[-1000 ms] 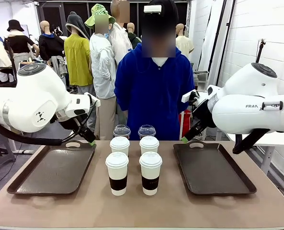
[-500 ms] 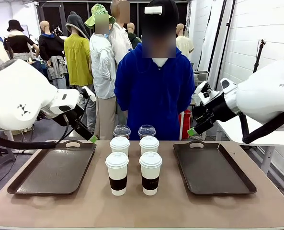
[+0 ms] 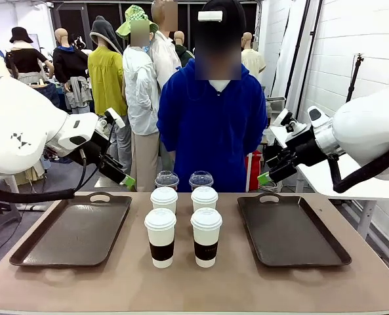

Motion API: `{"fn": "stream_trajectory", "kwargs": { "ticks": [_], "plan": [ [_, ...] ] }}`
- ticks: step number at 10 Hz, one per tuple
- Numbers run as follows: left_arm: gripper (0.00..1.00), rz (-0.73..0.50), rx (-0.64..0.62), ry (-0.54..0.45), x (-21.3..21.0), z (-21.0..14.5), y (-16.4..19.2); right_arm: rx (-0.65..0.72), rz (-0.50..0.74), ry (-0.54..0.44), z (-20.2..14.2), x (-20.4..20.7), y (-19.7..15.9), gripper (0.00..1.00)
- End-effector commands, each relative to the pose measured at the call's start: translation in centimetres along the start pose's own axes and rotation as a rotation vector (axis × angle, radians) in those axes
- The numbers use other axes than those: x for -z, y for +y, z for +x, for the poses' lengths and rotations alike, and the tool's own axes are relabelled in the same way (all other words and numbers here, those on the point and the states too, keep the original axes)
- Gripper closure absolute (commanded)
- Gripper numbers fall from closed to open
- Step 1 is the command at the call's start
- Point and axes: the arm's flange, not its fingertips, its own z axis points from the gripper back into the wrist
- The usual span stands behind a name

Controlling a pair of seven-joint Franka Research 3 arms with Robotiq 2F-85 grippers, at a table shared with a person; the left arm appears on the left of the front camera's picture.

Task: Distribute the coffee onto the tray.
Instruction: Pick up one iced Americano and place it on the right Handle tray.

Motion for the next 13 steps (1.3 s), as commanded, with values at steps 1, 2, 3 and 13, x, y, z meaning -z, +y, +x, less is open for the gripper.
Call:
{"fn": "stream_trajectory", "kwargs": {
  "ticks": [1, 2, 3, 13],
  "plan": [
    [0.00, 0.007, -0.014, -0.027, 0.8, -3.2, -1.5, -0.016, 0.019, -0.041, 0.7, 0.8, -0.8, 0.00],
    [0.00, 0.039, -0.047, -0.007, 0.9, -3.2, -1.4, -0.009, -0.010, -0.049, 0.8, 0.9, -0.7, 0.00],
    [0.00, 0.018, -0.103, 0.021, 1.0, -3.1, -1.3, 0.009, -0.031, -0.042, 0.7, 1.0, -0.6, 0.00],
    [0.00, 0.010, -0.016, -0.003, 0.1, -0.1, 0.3, 0.000, 0.002, -0.021, 0.5, 0.0, -0.3, 0.00]
  ]
}}
